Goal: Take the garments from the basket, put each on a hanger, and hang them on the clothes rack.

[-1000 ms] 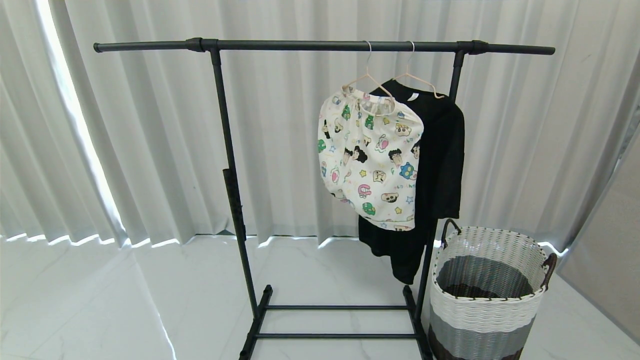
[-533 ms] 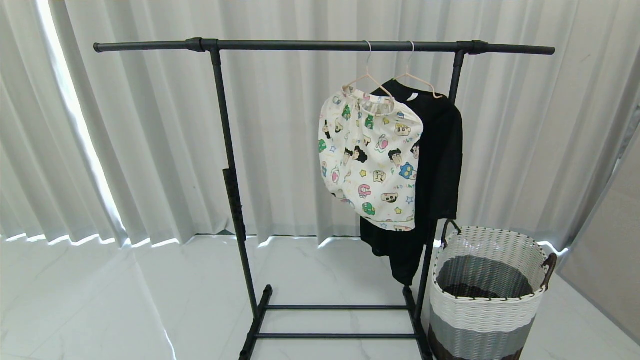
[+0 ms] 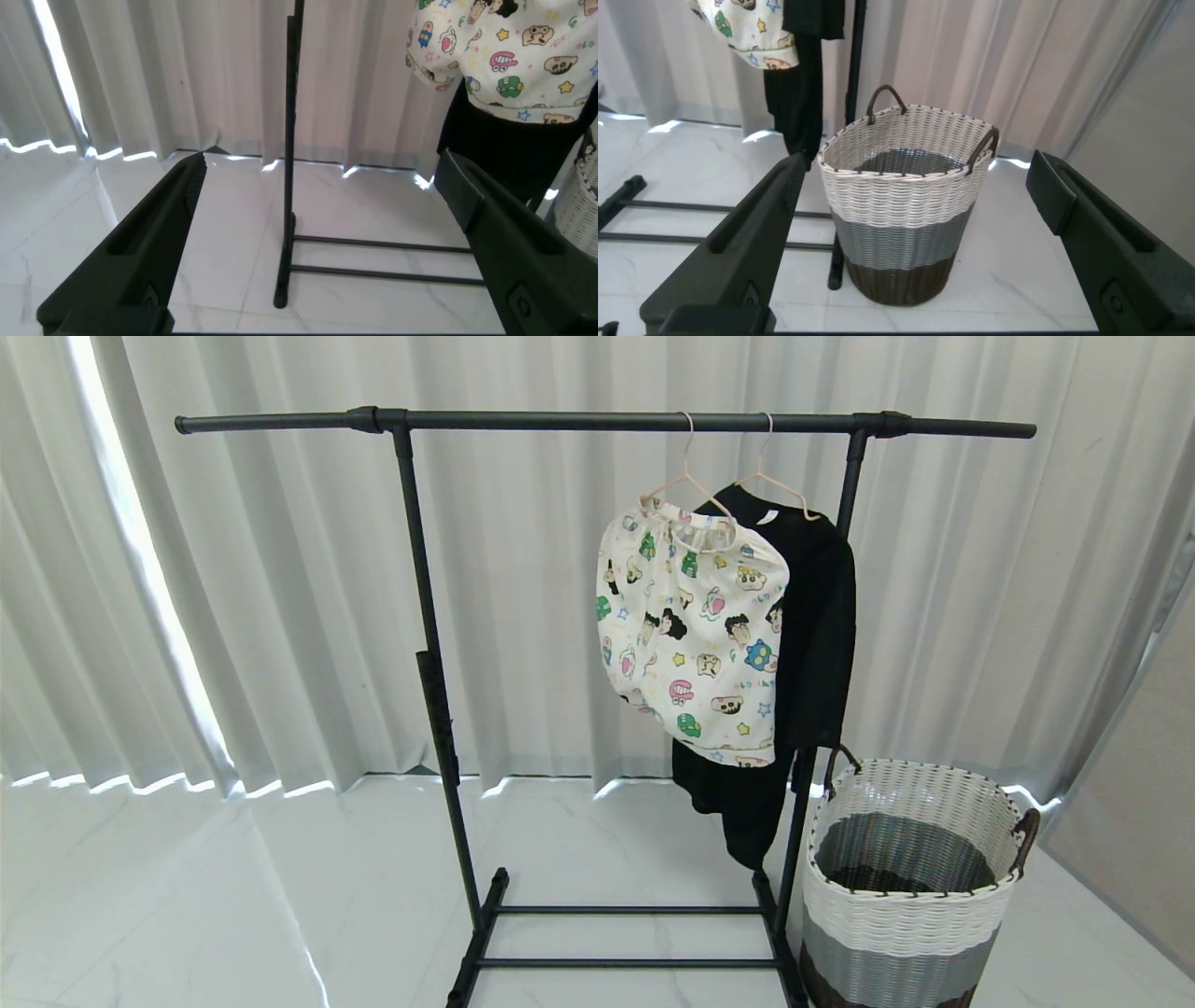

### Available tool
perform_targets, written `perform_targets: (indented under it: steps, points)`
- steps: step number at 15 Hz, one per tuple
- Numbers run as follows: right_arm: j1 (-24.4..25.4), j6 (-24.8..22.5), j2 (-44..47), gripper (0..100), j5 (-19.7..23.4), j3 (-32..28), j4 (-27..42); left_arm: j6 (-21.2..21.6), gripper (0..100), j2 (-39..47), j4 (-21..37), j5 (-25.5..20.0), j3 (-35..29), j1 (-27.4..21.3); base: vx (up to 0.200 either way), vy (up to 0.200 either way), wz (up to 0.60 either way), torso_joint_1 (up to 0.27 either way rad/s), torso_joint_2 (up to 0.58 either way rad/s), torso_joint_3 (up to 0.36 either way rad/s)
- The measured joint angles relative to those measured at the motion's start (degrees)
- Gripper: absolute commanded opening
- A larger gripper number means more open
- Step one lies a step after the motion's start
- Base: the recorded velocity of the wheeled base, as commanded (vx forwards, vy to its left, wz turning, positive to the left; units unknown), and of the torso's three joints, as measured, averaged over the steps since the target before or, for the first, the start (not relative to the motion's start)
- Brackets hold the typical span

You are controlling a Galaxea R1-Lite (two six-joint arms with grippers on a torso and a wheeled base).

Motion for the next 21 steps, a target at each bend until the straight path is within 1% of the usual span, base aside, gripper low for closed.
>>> perform_targets:
  steps: [21]
  points:
    - [0.00, 0.00, 0.00, 100, 0.00, 0.00, 0.00, 0.00, 100, -0.02, 0.00, 0.00, 0.00, 0.00, 0.000, 0.000, 0.00, 0.000, 0.00, 0.000]
